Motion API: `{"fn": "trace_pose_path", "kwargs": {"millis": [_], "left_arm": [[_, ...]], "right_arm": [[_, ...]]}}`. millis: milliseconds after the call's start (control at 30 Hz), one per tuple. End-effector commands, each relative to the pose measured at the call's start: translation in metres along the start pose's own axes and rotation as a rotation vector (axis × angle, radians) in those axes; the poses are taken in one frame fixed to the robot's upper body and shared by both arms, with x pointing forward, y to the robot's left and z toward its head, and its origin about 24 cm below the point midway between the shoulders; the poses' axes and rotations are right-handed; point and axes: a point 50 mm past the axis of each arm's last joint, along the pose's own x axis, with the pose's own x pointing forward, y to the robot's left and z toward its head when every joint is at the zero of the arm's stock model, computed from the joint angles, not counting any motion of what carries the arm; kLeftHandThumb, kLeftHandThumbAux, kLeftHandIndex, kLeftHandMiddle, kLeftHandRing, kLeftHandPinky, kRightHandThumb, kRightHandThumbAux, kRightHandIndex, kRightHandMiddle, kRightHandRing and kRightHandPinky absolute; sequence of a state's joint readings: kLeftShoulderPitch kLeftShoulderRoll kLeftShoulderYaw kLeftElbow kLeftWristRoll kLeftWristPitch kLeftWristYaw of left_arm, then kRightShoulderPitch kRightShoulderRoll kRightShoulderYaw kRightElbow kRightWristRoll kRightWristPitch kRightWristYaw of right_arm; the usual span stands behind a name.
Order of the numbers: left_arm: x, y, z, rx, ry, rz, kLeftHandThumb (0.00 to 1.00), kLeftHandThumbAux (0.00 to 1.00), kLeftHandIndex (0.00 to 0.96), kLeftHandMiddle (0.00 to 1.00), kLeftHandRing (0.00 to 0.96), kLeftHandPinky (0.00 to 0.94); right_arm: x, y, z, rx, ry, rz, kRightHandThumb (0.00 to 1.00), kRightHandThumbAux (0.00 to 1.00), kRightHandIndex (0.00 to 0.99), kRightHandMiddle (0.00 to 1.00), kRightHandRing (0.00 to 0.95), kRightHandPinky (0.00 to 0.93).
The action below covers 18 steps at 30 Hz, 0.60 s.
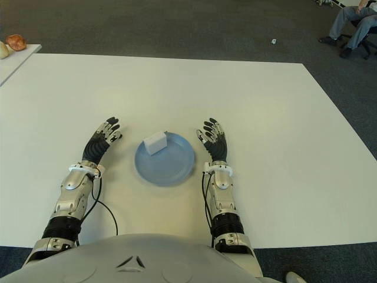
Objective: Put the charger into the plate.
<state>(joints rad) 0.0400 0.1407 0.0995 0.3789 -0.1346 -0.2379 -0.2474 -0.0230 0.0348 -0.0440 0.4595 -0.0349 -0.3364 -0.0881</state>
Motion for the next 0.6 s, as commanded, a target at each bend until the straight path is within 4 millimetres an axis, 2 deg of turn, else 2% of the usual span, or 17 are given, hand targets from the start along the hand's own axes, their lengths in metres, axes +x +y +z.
{"fn": "trace_pose_path", "kwargs": {"millis": [33, 600], "left_arm": [[0.001, -0.003, -0.009, 0.001, 0.056, 0.011, 0.001, 0.653, 0.0, 0.0, 0.0, 0.0], [0.012, 0.0, -0.011, 0.003, 0.076, 0.006, 0.0, 0.642, 0.0, 0.0, 0.0, 0.0]], "right_arm": [[-0.02, -0.002, -0.034, -0.001, 0.177, 0.0, 0.0, 0.729, 0.141, 0.235, 0.214, 0.199], [-0.023, 0.0, -0.034, 0.033, 0.174, 0.002, 0.0, 0.733, 0.133, 0.227, 0.216, 0.21]]}}
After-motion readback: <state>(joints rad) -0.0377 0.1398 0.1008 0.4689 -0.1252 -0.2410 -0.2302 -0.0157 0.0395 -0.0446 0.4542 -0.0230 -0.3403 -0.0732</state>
